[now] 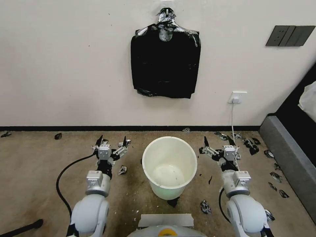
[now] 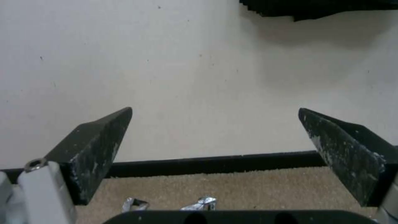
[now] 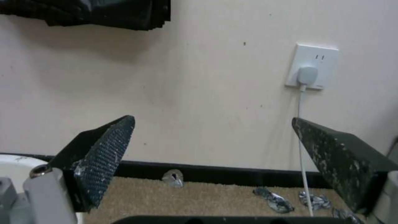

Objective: Place a trash bag onto the trash bin.

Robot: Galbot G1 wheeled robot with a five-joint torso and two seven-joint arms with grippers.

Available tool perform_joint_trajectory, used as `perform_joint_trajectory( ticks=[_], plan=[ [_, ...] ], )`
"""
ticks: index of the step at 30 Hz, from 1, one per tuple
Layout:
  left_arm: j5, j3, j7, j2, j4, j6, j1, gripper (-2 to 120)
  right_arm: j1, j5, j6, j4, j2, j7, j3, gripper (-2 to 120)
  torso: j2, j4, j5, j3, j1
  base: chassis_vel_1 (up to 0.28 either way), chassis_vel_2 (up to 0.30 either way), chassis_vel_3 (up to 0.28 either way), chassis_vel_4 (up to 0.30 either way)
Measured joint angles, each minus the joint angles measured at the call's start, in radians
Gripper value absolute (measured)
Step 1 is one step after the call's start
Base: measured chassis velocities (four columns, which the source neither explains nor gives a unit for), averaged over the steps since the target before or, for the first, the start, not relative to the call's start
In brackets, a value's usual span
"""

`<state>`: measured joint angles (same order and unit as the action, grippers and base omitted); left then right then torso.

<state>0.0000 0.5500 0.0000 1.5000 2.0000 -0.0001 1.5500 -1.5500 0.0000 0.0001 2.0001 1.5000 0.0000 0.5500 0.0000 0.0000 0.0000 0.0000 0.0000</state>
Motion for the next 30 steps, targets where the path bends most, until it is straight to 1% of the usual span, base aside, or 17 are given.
perform_joint_trajectory(
  ticks=[30],
  plan=[
    [0.000, 0.000, 0.000, 0.000, 0.000, 0.000, 0.000, 100, 0.000, 0.000, 0.000, 0.000, 0.000, 0.000, 0.000, 100, 0.000, 0.0000, 0.0000, 0.000, 0.000, 0.000, 0.000, 0.000, 0.000]
  ],
)
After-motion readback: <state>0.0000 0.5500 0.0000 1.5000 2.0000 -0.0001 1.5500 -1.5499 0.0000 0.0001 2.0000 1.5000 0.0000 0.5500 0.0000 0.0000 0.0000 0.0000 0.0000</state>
